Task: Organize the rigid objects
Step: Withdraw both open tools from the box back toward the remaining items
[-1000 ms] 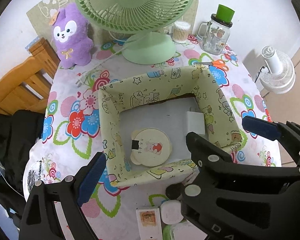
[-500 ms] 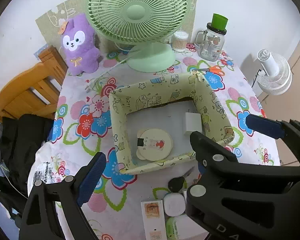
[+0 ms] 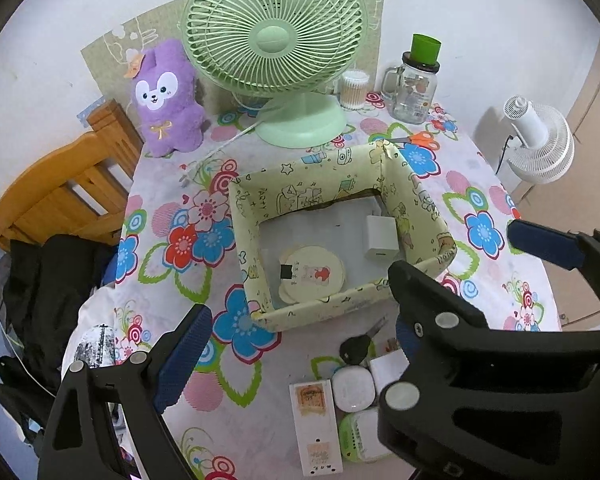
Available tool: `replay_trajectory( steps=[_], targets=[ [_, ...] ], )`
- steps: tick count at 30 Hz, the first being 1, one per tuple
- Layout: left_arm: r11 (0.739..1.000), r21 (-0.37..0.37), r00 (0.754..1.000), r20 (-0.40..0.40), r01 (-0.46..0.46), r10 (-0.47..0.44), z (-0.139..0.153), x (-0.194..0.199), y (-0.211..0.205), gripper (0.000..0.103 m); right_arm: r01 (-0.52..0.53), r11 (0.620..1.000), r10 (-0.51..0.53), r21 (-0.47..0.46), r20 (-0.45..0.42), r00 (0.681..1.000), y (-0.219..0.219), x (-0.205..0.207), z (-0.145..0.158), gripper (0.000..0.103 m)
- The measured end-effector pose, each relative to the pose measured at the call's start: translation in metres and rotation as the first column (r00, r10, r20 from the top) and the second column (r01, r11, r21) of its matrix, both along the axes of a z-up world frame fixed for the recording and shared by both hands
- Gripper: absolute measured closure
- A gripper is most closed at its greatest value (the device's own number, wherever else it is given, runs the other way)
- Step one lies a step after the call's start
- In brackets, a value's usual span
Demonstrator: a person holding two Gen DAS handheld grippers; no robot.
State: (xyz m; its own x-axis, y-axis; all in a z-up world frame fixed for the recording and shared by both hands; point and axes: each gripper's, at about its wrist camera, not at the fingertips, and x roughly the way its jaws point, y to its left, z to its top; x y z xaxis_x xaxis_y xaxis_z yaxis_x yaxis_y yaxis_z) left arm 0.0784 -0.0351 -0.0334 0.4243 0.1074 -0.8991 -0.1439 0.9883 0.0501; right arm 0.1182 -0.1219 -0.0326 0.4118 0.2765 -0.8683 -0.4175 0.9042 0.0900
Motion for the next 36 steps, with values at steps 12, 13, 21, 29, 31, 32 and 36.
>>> replay_trajectory(
  steps=[12,13,21,29,31,32,36],
  targets=[
    [0.999,-0.008,0.999,0.014,0.035,-0.035,0.001,-0.019,0.0,0.009,0.025,1.0,-0.025,-0.018,0.032,0.999,-0.001,-0.023,0.005,0.008],
    [0.999,-0.012,0.999,0.015,0.038,-0.038,0.002,-0.021,0.0,0.009,0.029,0.999,-0.028,-0.02,0.035,0.999,-0.001,-0.025,0.005,0.008],
    [0.997,-0.037,0.998,0.0,0.065,-0.065,-0.003,-0.029,0.001,0.008,0.044,0.999,-0.044,-0.012,0.026,0.999,-0.004,-0.038,0.003,0.008],
    [0.998,-0.035,0.998,-0.013,0.057,-0.057,-0.012,-0.034,-0.002,0.002,0.038,0.999,-0.038,-0.015,0.013,0.999,-0.006,-0.045,-0.004,0.008],
    [0.998,-0.037,0.998,-0.017,0.053,-0.054,-0.014,-0.036,-0.003,0.002,0.029,0.999,-0.029,-0.019,0.012,1.0,-0.007,-0.045,-0.006,0.008],
    [0.998,-0.038,0.999,-0.02,0.045,-0.046,-0.016,-0.036,-0.004,0.002,0.024,1.0,-0.024,-0.019,0.011,1.0,-0.008,-0.045,-0.007,0.008],
    [0.998,-0.05,0.999,-0.039,0.027,-0.029,-0.022,-0.037,-0.007,0.002,0.007,1.0,-0.007,-0.025,0.017,1.0,-0.01,-0.045,-0.011,0.008]
  ],
)
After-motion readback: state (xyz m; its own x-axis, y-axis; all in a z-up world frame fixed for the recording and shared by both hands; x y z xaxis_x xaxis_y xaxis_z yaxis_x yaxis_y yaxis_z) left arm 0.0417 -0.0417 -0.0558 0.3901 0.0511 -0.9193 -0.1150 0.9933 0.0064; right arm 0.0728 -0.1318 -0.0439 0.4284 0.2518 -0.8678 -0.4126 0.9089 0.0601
